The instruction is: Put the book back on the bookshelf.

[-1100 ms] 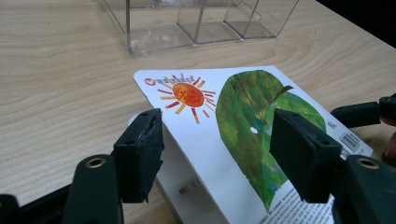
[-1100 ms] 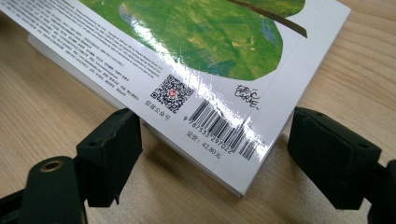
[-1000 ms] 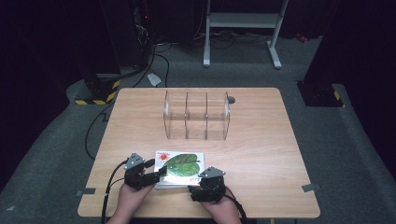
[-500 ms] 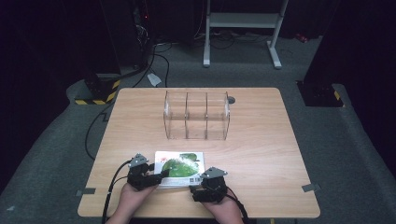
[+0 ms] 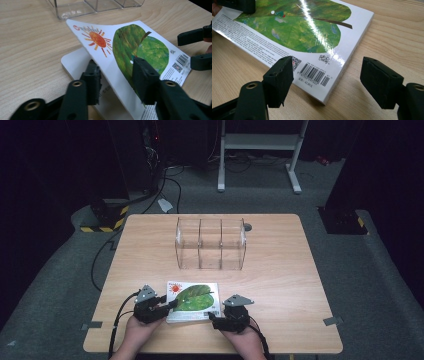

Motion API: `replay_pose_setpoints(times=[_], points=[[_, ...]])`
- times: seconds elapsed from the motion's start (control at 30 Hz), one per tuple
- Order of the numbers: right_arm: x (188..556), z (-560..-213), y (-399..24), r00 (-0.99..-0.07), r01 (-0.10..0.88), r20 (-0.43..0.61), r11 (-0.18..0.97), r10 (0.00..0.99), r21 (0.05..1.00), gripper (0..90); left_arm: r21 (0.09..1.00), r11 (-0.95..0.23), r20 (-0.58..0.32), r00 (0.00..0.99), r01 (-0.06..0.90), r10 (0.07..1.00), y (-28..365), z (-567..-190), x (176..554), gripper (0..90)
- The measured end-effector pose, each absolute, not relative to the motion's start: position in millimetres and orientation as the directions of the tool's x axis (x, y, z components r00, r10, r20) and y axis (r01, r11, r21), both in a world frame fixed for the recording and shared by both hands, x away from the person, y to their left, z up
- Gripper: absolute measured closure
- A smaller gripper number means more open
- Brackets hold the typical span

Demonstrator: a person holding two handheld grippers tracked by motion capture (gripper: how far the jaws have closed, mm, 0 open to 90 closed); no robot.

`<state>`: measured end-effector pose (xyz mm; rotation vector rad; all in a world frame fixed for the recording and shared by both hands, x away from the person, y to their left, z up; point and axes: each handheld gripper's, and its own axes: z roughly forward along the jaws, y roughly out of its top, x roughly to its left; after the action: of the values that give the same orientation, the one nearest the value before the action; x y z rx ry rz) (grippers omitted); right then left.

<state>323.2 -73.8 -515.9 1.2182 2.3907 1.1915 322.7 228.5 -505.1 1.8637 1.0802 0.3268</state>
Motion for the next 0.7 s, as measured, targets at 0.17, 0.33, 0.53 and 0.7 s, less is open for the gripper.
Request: replay_pose_setpoints(times=[0.17, 0.33, 0.53, 0.7], points=[[325.2, -516.0, -74.3, -0.637, 0.586, 0.169, 0.329, 0.752, 0.74, 26.9, 0.846, -0.197, -0.172, 0.602, 0.496, 0.78, 227.3, -500.9, 319.0, 64.5], [326.9, -516.1, -75.4, -0.629, 0.59, 0.182, 0.313, 0.756, 0.744, 26.9, 0.863, -0.211, -0.138, 0.617, 0.459, 0.775, 225.2, -497.8, 315.9, 66.5], [328.1, -516.1, -76.9, -0.624, 0.595, 0.191, 0.302, 0.758, 0.745, 27.1, 0.879, -0.231, -0.1, 0.634, 0.418, 0.767, 224.5, -494.8, 312.9, 67.2], [329.4, -516.1, -77.8, -0.622, 0.6, 0.201, 0.295, 0.757, 0.744, 27.1, 0.891, -0.241, -0.074, 0.647, 0.385, 0.759, 223.9, -492.1, 310.3, 67.6]])
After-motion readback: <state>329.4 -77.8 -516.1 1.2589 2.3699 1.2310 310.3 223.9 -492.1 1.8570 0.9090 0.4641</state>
